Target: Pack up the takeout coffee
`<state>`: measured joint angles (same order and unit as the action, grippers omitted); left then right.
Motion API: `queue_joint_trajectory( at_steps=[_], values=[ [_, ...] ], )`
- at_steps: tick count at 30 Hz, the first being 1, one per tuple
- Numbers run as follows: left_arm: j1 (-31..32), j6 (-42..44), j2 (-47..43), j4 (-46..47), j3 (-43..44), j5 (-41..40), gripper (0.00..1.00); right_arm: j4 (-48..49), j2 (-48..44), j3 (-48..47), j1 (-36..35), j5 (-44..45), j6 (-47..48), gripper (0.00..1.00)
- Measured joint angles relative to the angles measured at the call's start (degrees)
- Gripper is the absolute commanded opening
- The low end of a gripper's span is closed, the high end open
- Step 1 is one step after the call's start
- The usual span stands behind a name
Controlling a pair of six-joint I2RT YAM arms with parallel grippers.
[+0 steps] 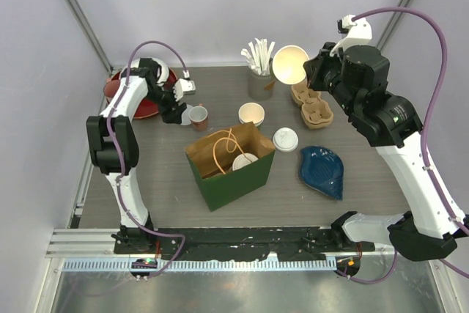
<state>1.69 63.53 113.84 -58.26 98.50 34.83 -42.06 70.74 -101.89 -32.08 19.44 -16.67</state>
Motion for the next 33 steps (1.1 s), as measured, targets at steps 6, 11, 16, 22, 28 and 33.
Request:
queue_joint_trajectory(
  at_steps=[6, 11, 16, 22, 28, 33],
  values=[
    [-0.76, 7.37, 5.42, -3.8, 1.75, 0.98, 0.65, -0.5, -0.26, 1.14, 0.46, 0.04, 0.11, 0.01],
    [-1.14, 10.27, 7.32, -4.81, 1.77, 0.96, 0.66, -0.66, -0.42, 1.55, 0.79, 0.0, 0.44, 0.01],
    [-1.18, 8.9, 7.45, -0.35, 1.68, 0.66, 0.67, -0.85, -0.42, 2.32, 1.14, -0.22, 0.9, 0.01],
    [-0.61, 8.39, 8.0, 3.06, 1.55, -1.07, 0.65, -1.14, -0.42, 3.34, 1.73, -0.81, 1.31, 0.01],
    [-0.42, 7.56, 11.26, 3.89, 1.55, -2.47, 0.65, -1.36, -0.42, 3.54, 2.34, -1.7, 1.38, 0.01],
    [0.11, 5.35, 12.07, 7.96, 0.35, -4.2, 0.56, -1.36, -0.42, 3.78, 2.86, -3.91, 1.55, 0.01]
  ],
)
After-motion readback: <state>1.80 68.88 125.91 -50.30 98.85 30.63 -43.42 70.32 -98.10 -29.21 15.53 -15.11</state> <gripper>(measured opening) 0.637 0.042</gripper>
